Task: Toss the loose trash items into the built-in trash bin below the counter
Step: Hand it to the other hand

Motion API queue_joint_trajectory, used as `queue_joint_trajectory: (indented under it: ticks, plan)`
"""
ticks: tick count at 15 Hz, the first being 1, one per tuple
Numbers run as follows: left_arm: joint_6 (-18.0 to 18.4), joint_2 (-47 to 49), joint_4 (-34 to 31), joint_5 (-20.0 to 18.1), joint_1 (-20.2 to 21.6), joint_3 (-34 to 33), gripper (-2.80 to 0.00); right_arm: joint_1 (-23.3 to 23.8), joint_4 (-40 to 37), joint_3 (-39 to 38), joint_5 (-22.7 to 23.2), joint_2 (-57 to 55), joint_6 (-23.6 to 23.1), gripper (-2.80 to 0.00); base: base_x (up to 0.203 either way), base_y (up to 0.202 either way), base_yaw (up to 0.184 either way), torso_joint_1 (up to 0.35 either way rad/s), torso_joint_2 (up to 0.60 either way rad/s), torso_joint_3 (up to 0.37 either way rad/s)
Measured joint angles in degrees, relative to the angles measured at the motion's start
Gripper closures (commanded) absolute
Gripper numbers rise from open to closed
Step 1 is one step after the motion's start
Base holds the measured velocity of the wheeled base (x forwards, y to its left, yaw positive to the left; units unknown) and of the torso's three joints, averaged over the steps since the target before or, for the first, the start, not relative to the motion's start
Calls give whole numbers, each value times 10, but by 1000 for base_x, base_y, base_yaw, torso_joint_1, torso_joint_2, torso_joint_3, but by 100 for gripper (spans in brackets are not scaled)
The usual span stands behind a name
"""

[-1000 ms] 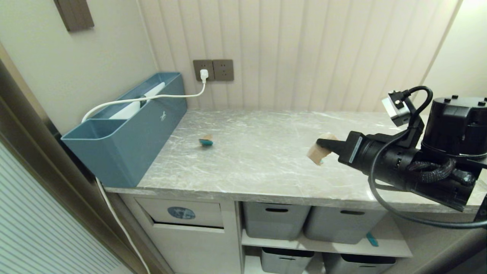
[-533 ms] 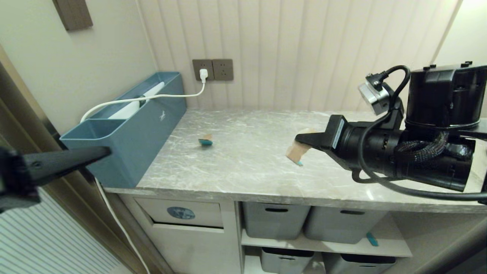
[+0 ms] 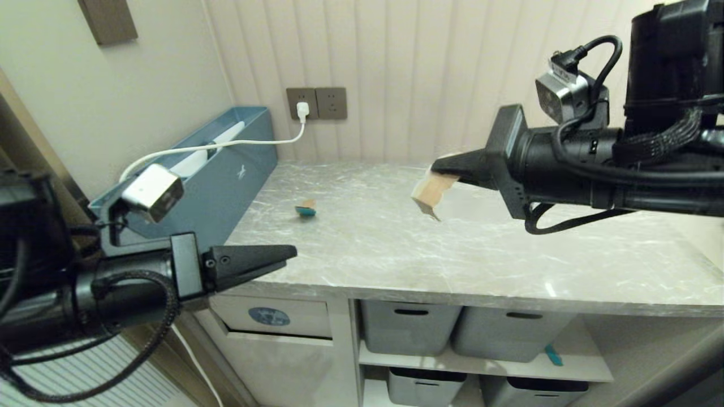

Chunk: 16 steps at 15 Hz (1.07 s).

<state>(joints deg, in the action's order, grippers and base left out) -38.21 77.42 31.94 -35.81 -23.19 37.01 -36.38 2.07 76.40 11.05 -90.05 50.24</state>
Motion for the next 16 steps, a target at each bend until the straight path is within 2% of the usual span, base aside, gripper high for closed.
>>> queue_joint_trajectory:
  ticks: [1, 4, 5, 7, 8, 12, 16]
  plan:
    - [2, 17, 15, -5, -9, 1, -280, -2, -25, 20, 27, 0, 19, 0, 0, 0, 0, 0, 0, 0]
    - [20, 76, 74, -34, -18, 26, -280, -24, -70, 42, 71, -2, 28, 0, 0, 0, 0, 0, 0, 0]
    - [45, 97, 94, -37, -19, 36, -280, -28, -85, 44, 88, -2, 35, 0, 0, 0, 0, 0, 0, 0]
    - [115, 130, 121, -42, -26, 57, -280, -31, -112, 57, 113, -1, 64, 0, 0, 0, 0, 0, 0, 0]
    - [132, 138, 122, -43, -39, 63, -280, -31, -119, 66, 124, -2, 78, 0, 0, 0, 0, 0, 0, 0]
    - [140, 132, 124, -42, -102, 70, -280, -31, -124, 81, 151, -9, 99, 0, 0, 0, 0, 0, 0, 0]
    - [151, 122, 124, -42, -126, 81, -280, -31, -124, 87, 168, -19, 127, 0, 0, 0, 0, 0, 0, 0]
